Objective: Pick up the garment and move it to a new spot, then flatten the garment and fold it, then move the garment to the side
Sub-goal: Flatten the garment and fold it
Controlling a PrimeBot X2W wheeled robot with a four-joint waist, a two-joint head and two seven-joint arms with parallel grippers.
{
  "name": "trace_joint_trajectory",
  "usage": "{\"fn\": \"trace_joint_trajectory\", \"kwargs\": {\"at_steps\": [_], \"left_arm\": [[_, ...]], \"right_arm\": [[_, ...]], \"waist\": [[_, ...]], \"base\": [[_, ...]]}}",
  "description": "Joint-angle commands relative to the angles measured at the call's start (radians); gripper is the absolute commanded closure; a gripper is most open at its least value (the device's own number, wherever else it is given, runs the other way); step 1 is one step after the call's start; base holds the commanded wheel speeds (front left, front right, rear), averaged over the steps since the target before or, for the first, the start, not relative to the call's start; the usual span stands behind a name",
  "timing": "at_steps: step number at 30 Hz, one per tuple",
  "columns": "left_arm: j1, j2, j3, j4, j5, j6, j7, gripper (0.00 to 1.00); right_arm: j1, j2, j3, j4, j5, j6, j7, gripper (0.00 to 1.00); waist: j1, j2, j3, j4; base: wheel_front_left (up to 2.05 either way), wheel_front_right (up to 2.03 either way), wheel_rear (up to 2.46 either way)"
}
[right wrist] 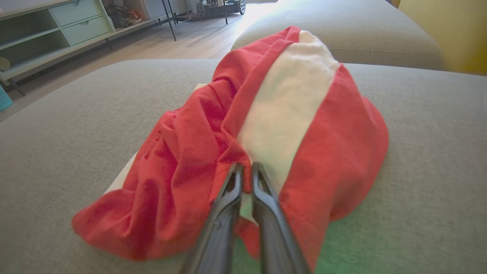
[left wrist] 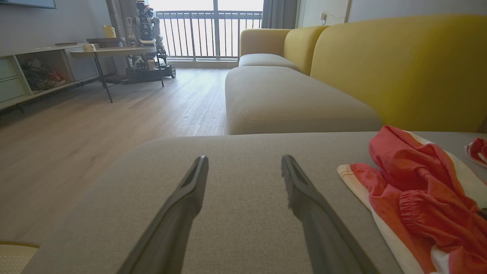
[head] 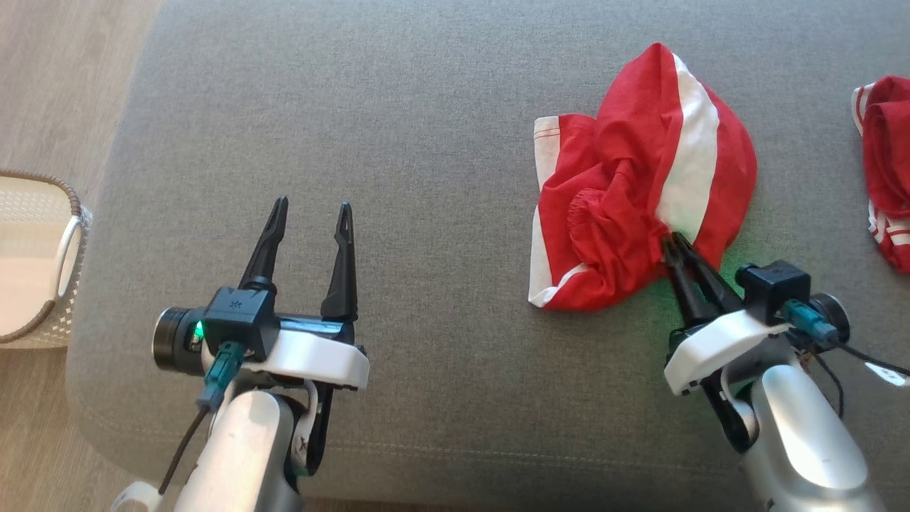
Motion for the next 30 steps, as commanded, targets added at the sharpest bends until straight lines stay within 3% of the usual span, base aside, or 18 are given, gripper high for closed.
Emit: {"fn": "trace_joint_trajectory", "kwargs": {"at_steps": [1, 6, 11, 18, 23, 26, 30], "left_arm": [[-0.037, 0.003, 0.031, -0.033, -0.007, 0.002, -0.005, 0.00], [-0.036, 0.003, 0.028, -0.033, -0.020, 0.008, -0.005, 0.00], [-0.029, 0.003, 0.017, -0.031, -0.036, 0.014, -0.005, 0.00], [-0.018, 0.003, -0.003, -0.029, -0.057, 0.021, -0.005, 0.00], [-0.007, 0.003, -0.035, -0.033, -0.074, 0.031, -0.005, 0.00], [0.000, 0.003, -0.053, -0.032, -0.084, 0.036, -0.005, 0.00], [0.009, 0.003, -0.065, -0.030, -0.093, 0.043, -0.005, 0.00]], "right_arm": [[-0.035, 0.005, 0.010, -0.023, -0.007, 0.000, -0.017, 1.00], [-0.052, 0.006, -0.012, -0.037, -0.017, 0.000, -0.027, 1.00], [-0.105, -0.003, 0.001, -0.126, 0.010, 0.000, -0.030, 1.00], [-0.320, -0.082, 0.235, -0.295, 0.021, 0.000, 0.020, 1.00], [-0.545, -0.075, 0.391, -0.369, 0.081, 0.000, 0.022, 1.00], [-0.647, -0.054, 0.363, -0.379, 0.119, 0.000, 0.006, 1.00], [-0.667, -0.060, 0.214, -0.301, 0.114, 0.000, 0.033, 1.00]], "waist": [[0.0000, 0.0000, -0.003, -0.001], [0.0000, 0.0000, -0.022, -0.004], [0.0000, 0.0000, -0.049, -0.004], [0.0000, 0.0000, -0.080, 0.005], [0.0000, 0.0000, -0.091, 0.018], [0.0000, 0.0000, -0.099, 0.032], [0.0000, 0.0000, -0.109, 0.054]], "base": [[0.00, 0.00, 0.00], [0.00, 0.00, 0.00], [0.00, 0.00, 0.00], [0.00, 0.00, 0.00], [0.00, 0.00, 0.00], [0.00, 0.00, 0.00], [0.00, 0.00, 0.00]]}}
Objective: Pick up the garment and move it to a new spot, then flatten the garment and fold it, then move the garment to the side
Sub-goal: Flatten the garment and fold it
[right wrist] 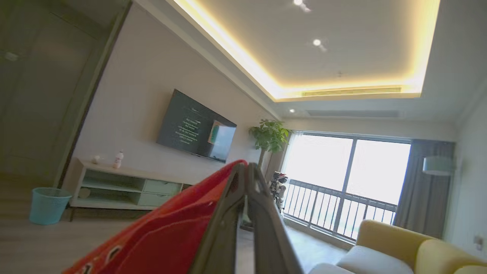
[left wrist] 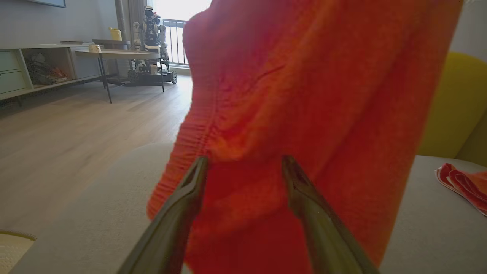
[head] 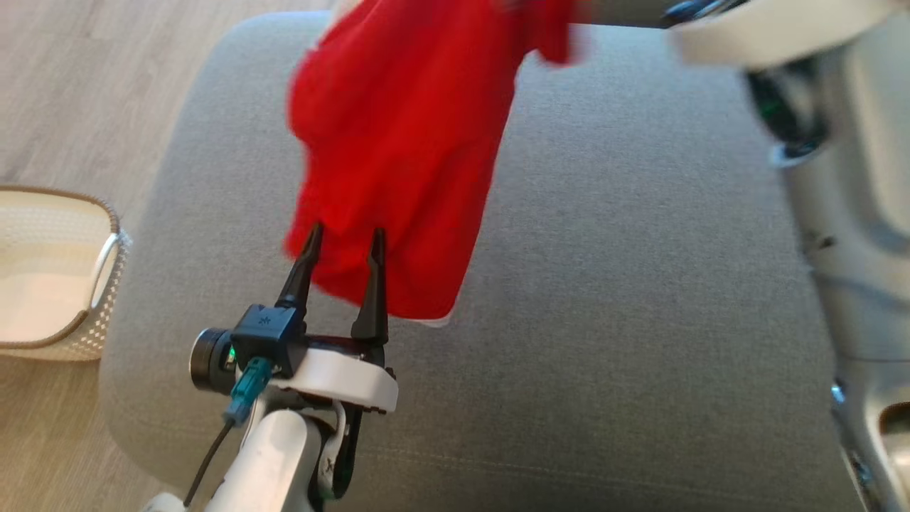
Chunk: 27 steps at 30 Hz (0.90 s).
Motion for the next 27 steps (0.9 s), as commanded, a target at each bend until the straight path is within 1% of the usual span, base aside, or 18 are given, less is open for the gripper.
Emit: {"fn": "trace_joint_trajectory", "kwargs": {"at_steps": [1, 5, 6, 7, 9, 10, 11, 13, 16, 19, 21, 24, 27], "left_arm": [[-0.011, 0.003, 0.026, -0.032, -0.008, 0.009, -0.005, 0.00], [-0.009, 0.003, 0.031, -0.036, -0.009, 0.012, -0.005, 0.00], [-0.008, 0.003, 0.033, -0.036, -0.007, 0.012, -0.005, 0.00], [-0.008, 0.003, 0.034, -0.035, -0.005, 0.011, -0.005, 0.00], [-0.014, 0.003, 0.027, -0.029, 0.000, 0.003, -0.005, 0.00], [-0.014, 0.003, 0.027, -0.029, 0.000, 0.003, -0.005, 0.00], [-0.017, 0.003, 0.024, -0.028, 0.002, 0.000, -0.005, 0.00], [-0.024, 0.003, 0.023, -0.029, 0.003, 0.001, -0.005, 0.00], [-0.031, 0.003, 0.034, -0.029, 0.011, 0.002, -0.005, 0.00], [-0.036, 0.003, 0.042, -0.024, 0.020, -0.002, -0.005, 0.00], [-0.038, 0.003, 0.050, -0.024, 0.023, -0.004, -0.005, 0.00], [-0.038, 0.003, 0.058, -0.023, 0.026, -0.005, -0.005, 0.00], [-0.037, 0.003, 0.061, -0.018, 0.027, -0.009, -0.005, 0.00]], "right_arm": [[0.030, 0.002, -0.059, 0.026, -0.012, 0.000, 0.031, 1.00], [0.112, -0.034, -0.183, 0.152, -0.062, 0.000, 0.055, 1.00], [0.135, -0.045, -0.212, 0.198, -0.087, 0.000, 0.054, 0.75], [0.156, -0.065, -0.243, 0.255, -0.135, 0.000, 0.056, 0.00], [0.193, -0.095, -0.335, 0.387, -0.248, 0.000, 0.087, 0.00], [0.193, -0.095, -0.335, 0.387, -0.248, 0.000, 0.087, 0.00], [0.202, -0.089, -0.393, 0.438, -0.284, 0.000, 0.096, 0.00], [0.213, -0.058, -0.474, 0.490, -0.345, 0.000, 0.081, 0.00], [0.220, 0.003, -0.511, 0.511, -0.388, 0.000, 0.018, 0.00], [0.237, 0.050, -0.486, 0.504, -0.378, 0.000, -0.024, 0.00], [0.276, 0.077, -0.412, 0.451, -0.315, 0.000, -0.049, 0.00], [0.354, 0.090, -0.332, 0.334, -0.241, 0.000, -0.058, 0.00], [0.471, 0.093, -0.276, 0.171, -0.183, 0.000, -0.060, 0.00]], "waist": [[0.0000, 0.0000, -0.003, 0.014], [0.0000, 0.0000, 0.008, 0.026], [0.0000, 0.0000, 0.013, 0.024], [0.0000, 0.0000, 0.020, 0.023], [0.0000, 0.0000, 0.029, 0.026], [0.0000, 0.0000, 0.029, 0.026], [0.0000, 0.0000, 0.034, 0.026], [0.0000, 0.0000, 0.043, 0.021], [0.0000, 0.0000, 0.054, 0.002], [0.0000, 0.0000, 0.055, -0.019], [0.0000, 0.0000, 0.051, -0.042], [0.0000, 0.0000, 0.047, -0.067], [0.0000, 0.0000, 0.045, -0.091]], "base": [[0.00, 0.00, 0.00], [0.00, 0.00, 0.00], [0.00, 0.00, 0.00], [0.00, 0.00, 0.00], [0.00, 0.00, 0.00], [0.00, 0.00, 0.00], [0.00, 0.00, 0.00], [0.00, 0.00, 0.00], [0.00, 0.00, 0.00], [0.00, 0.00, 0.00], [0.00, 0.00, 0.00], [0.00, 0.00, 0.00], [0.00, 0.00, 0.00]]}}
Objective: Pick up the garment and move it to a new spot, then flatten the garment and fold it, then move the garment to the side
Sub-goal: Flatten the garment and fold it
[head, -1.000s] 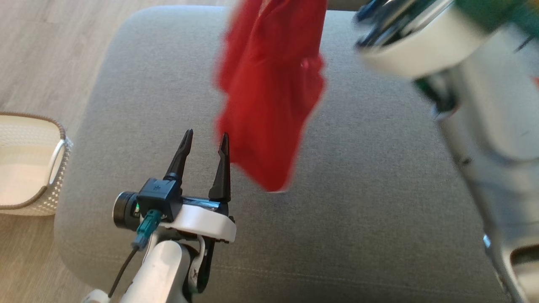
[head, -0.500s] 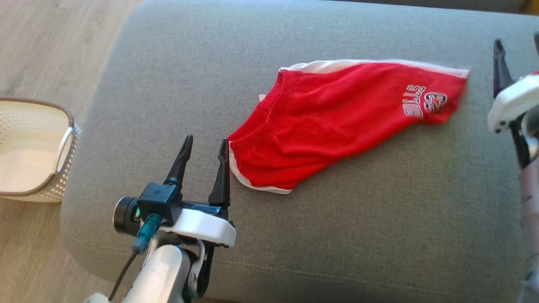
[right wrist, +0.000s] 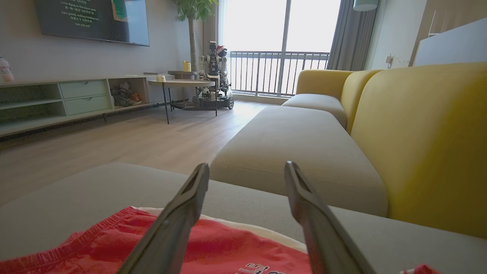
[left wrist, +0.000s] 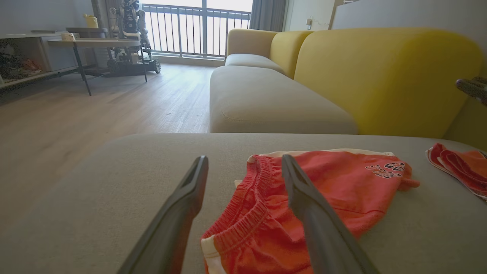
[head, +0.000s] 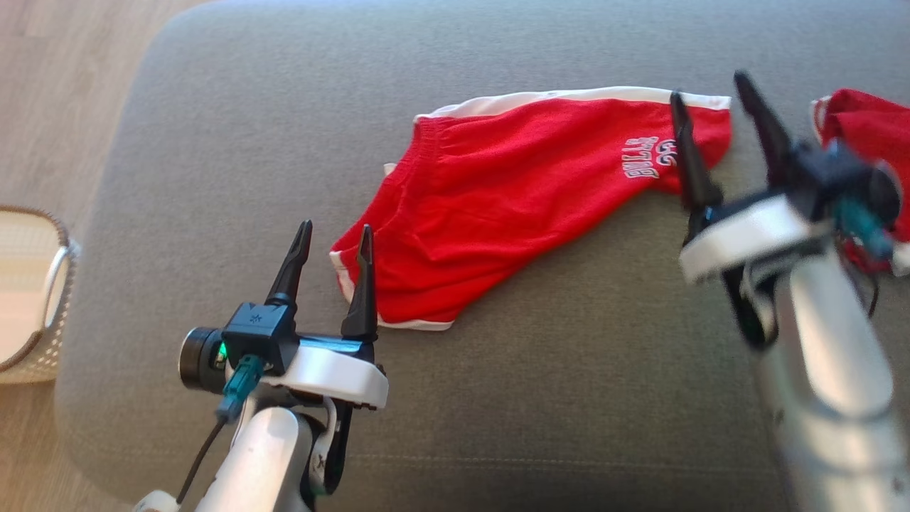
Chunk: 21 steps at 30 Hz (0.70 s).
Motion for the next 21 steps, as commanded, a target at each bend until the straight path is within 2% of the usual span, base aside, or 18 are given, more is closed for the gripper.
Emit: {"fn": "trace_joint_trajectory", "kwargs": {"at_steps": [1, 6, 11, 16, 21], "left_arm": [[-0.039, 0.003, 0.036, -0.021, 0.007, -0.005, -0.005, 0.00], [-0.037, 0.003, 0.048, 0.037, 0.023, -0.017, -0.005, 0.00], [-0.058, 0.006, 0.058, 0.111, 0.053, -0.036, -0.005, 0.00], [-0.097, 0.023, 0.078, 0.285, 0.076, 0.005, 0.012, 0.00], [-0.152, 0.042, 0.101, 0.380, 0.095, 0.055, 0.015, 0.00]], "right_arm": [[0.064, 0.015, 0.037, -0.105, 0.029, 0.000, -0.009, 0.00], [0.253, 0.028, 0.072, -0.291, 0.080, 0.000, -0.009, 0.00], [0.321, 0.036, 0.071, -0.353, 0.102, 0.000, -0.009, 0.00], [0.323, 0.039, 0.084, -0.375, 0.102, 0.000, -0.009, 0.00], [0.325, 0.039, 0.076, -0.381, 0.113, 0.000, -0.009, 0.00]], "waist": [[0.0000, 0.0000, -0.003, -0.021], [0.0000, 0.0000, -0.006, -0.075], [0.0000, 0.0000, 0.001, -0.129], [0.0000, 0.0000, 0.010, -0.170], [0.0000, 0.0000, 0.021, -0.194]], "base": [[0.00, 0.00, 0.00], [0.00, 0.00, 0.00], [0.00, 0.00, 0.00], [0.00, 0.00, 0.00], [0.00, 0.00, 0.00]]}}
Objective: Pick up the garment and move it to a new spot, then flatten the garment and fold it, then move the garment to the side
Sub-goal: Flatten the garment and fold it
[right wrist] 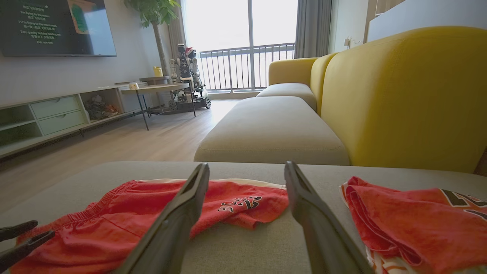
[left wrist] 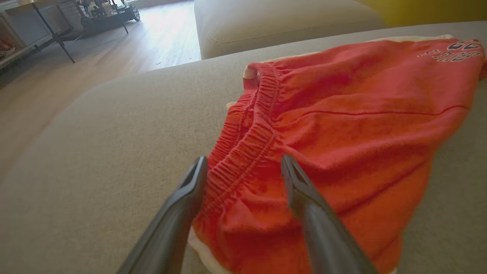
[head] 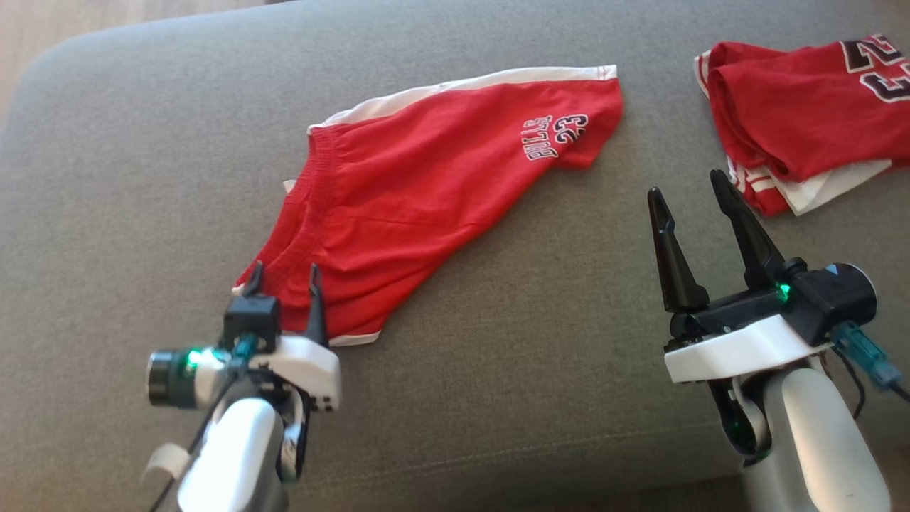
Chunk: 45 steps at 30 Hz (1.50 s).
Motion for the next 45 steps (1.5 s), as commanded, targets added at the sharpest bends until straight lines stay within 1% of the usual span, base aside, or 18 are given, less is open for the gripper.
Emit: {"fn": "trace_joint_trajectory", "kwargs": {"at_steps": [1, 5, 8, 14, 18, 19, 20, 22, 28, 31, 36, 38, 40, 43, 45], "left_arm": [[-0.056, 0.028, 0.040, -0.003, 0.011, 0.018, 0.001, 0.00], [-0.082, 0.045, 0.059, 0.047, 0.012, 0.049, 0.010, 0.00], [-0.090, 0.048, 0.064, 0.069, 0.008, 0.053, 0.022, 0.00], [-0.109, 0.051, 0.058, 0.114, 0.001, 0.053, 0.061, 0.00], [-0.110, 0.045, 0.043, 0.136, -0.007, 0.036, 0.088, 0.00], [-0.110, 0.044, 0.039, 0.141, -0.010, 0.030, 0.095, 0.55], [-0.109, 0.043, 0.036, 0.143, -0.014, 0.024, 0.098, 1.00], [-0.108, 0.040, 0.033, 0.138, -0.020, 0.018, 0.092, 1.00], [-0.113, 0.041, 0.033, 0.085, -0.030, 0.017, 0.046, 1.00], [-0.116, 0.041, 0.032, 0.026, -0.039, 0.002, 0.020, 1.00], [-0.133, 0.045, 0.017, -0.115, -0.039, -0.020, 0.000, 1.00], [-0.152, 0.040, 0.000, -0.169, -0.041, -0.040, 0.008, 1.00], [-0.193, 0.035, -0.047, -0.207, -0.021, -0.071, 0.038, 1.00], [-0.286, 0.016, -0.125, -0.236, 0.004, -0.124, 0.091, 1.00], [-0.357, 0.000, -0.158, -0.243, -0.012, -0.153, 0.121, 1.00]], "right_arm": [[-0.016, 0.010, 0.020, -0.039, 0.013, 0.000, -0.006, 0.00], [-0.016, 0.010, 0.022, -0.037, 0.021, 0.000, -0.006, 0.00], [-0.017, 0.010, 0.024, -0.036, 0.024, 0.000, -0.006, 0.00], [-0.020, 0.011, 0.024, -0.031, 0.028, 0.000, -0.006, 0.00], [-0.018, 0.011, 0.025, -0.025, 0.027, 0.000, -0.006, 0.00], [-0.018, 0.011, 0.026, -0.025, 0.028, 0.000, -0.006, 0.00], [-0.018, 0.011, 0.027, -0.024, 0.028, 0.000, -0.006, 0.00], [-0.017, 0.011, 0.029, -0.023, 0.029, 0.000, -0.006, 0.00], [-0.011, 0.011, 0.029, -0.022, 0.031, 0.000, -0.006, 0.00], [-0.010, 0.011, 0.035, -0.020, 0.032, 0.000, -0.006, 0.00], [-0.010, 0.011, 0.039, -0.019, 0.037, 0.000, -0.006, 0.00], [-0.007, 0.011, 0.030, -0.020, 0.042, 0.000, -0.006, 0.00], [-0.002, 0.011, 0.009, -0.020, 0.052, 0.000, -0.006, 0.00], [-0.003, 0.011, -0.015, -0.013, 0.067, 0.000, -0.006, 0.00], [-0.010, 0.011, -0.014, -0.011, 0.078, 0.000, -0.006, 0.00]], "waist": [[0.0000, 0.0000, 0.007, -0.009], [0.0000, 0.0000, 0.011, -0.019], [0.0000, 0.0000, 0.012, -0.023], [0.0000, 0.0000, 0.011, -0.027], [0.0000, 0.0000, -0.001, -0.026], [0.0000, 0.0000, -0.005, -0.026], [0.0000, 0.0000, -0.008, -0.025], [0.0000, 0.0000, -0.014, -0.024], [0.0000, 0.0000, -0.023, -0.019], [0.0000, 0.0000, -0.029, -0.020], [0.0000, 0.0000, -0.046, -0.029], [0.0000, 0.0000, -0.053, -0.030], [0.0000, 0.0000, -0.057, -0.030], [0.0000, 0.0000, -0.067, -0.042], [0.0000, 0.0000, -0.072, -0.061]], "base": [[0.00, 0.00, 0.00], [0.00, 0.00, 0.00], [0.00, 0.00, 0.00], [0.00, 0.00, 0.00], [0.00, 0.00, 0.00], [0.00, 0.00, 0.00], [0.00, 0.00, 0.00], [0.00, 0.00, 0.00], [0.00, 0.00, 0.00], [0.00, 0.00, 0.00], [0.00, 0.00, 0.00], [0.00, 0.00, 0.00], [0.00, 0.00, 0.00], [0.00, 0.00, 0.00], [0.00, 0.00, 0.00]]}}
